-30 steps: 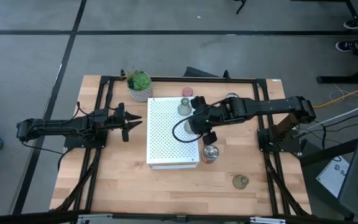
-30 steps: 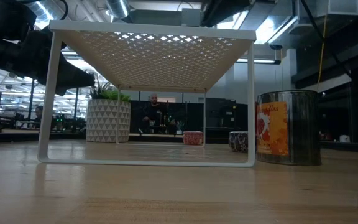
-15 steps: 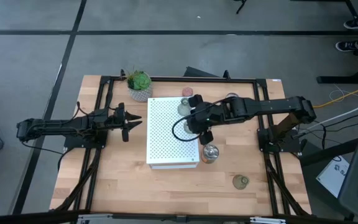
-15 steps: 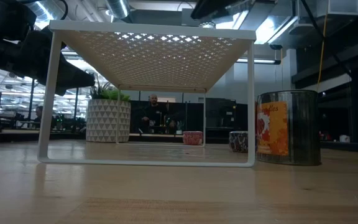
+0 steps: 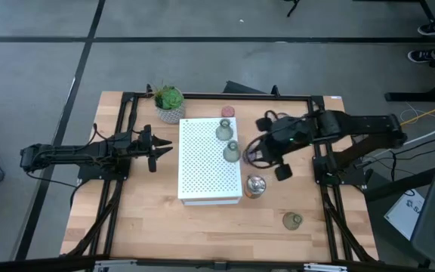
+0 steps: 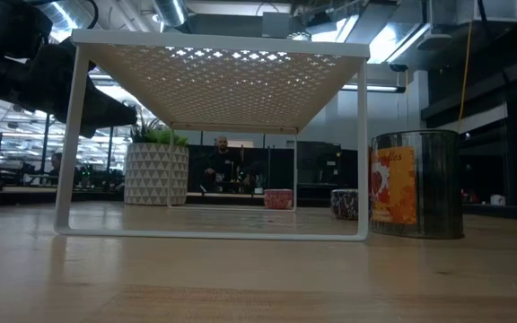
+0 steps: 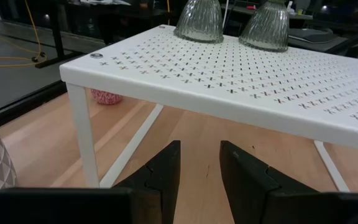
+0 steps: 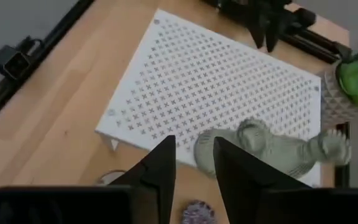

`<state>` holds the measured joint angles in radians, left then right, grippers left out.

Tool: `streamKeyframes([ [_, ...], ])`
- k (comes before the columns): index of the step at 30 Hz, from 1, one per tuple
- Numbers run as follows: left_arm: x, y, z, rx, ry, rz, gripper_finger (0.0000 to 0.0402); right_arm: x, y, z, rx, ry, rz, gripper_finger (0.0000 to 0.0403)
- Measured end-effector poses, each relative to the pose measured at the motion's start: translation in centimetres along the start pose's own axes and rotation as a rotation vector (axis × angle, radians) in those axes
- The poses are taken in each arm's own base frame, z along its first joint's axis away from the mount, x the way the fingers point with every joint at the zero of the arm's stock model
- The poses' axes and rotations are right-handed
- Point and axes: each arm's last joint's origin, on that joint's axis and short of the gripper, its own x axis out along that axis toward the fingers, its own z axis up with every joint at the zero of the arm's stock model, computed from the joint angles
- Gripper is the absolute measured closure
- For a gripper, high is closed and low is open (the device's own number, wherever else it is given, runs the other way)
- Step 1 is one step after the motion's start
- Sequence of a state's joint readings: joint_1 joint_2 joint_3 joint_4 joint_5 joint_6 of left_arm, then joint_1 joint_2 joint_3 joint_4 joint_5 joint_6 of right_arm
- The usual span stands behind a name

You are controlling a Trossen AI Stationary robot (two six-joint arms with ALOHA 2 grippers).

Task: Pick & Place candle stick holders
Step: Align the left green glass candle holder with the other green glass candle holder on the shelf

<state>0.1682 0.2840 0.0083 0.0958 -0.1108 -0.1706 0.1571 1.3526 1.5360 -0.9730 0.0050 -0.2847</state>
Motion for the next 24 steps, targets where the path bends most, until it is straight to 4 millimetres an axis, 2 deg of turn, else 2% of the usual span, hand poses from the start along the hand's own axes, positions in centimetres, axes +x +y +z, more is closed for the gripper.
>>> streamKeyframes([
  [5, 0.0, 0.0, 0.0, 0.0, -0.001, 0.0, 0.0294, 0.9, 0.8, -3.6, 0.091, -0.058, -0.094, 0.0306],
  [12, 0.0, 0.0, 0.0, 0.0, -0.001, 0.0, 0.0294, 5.0, 1.9, -7.2, 0.173, -0.086, -0.097, 0.031],
  [16, 0.0, 0.0, 0.0, 0.0, 0.002, 0.001, 0.0294, 6.8, 2.2, -8.3, 0.199, -0.116, -0.11, 0.031],
  [24, 0.0, 0.0, 0.0, 0.0, 0.002, 0.0, 0.0294, 8.4, 2.2, -9.0, 0.27, -0.264, -0.203, 0.031],
])
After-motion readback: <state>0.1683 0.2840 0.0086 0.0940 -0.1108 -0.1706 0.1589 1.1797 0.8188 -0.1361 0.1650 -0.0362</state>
